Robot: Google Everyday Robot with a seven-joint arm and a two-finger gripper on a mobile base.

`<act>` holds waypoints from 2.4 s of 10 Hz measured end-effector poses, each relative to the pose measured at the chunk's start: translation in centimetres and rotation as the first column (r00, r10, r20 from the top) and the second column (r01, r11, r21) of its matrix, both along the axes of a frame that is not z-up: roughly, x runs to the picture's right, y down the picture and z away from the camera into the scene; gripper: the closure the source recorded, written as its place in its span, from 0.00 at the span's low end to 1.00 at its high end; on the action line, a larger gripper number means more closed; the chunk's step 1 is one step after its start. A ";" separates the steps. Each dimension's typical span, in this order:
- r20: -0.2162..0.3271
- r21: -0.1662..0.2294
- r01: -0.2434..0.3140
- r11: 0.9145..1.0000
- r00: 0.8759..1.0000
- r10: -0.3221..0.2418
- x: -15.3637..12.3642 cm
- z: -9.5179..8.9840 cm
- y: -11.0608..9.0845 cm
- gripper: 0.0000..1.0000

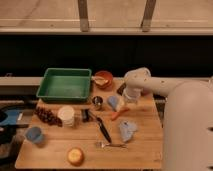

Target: Place pepper in paper cup

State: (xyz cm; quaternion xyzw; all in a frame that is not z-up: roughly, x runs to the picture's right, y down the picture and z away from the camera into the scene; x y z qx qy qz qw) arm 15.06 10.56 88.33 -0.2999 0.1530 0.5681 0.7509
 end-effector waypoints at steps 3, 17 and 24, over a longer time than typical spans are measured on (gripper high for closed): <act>-0.003 -0.040 -0.045 0.998 0.999 0.045 -0.9 1.3 0.9 0.22; -0.089 -0.174 -0.093 0.980 0.993 0.079 -2.0 1.5 4.5 0.34; -0.090 -0.176 -0.094 0.980 0.993 0.079 -1.9 0.8 3.8 0.86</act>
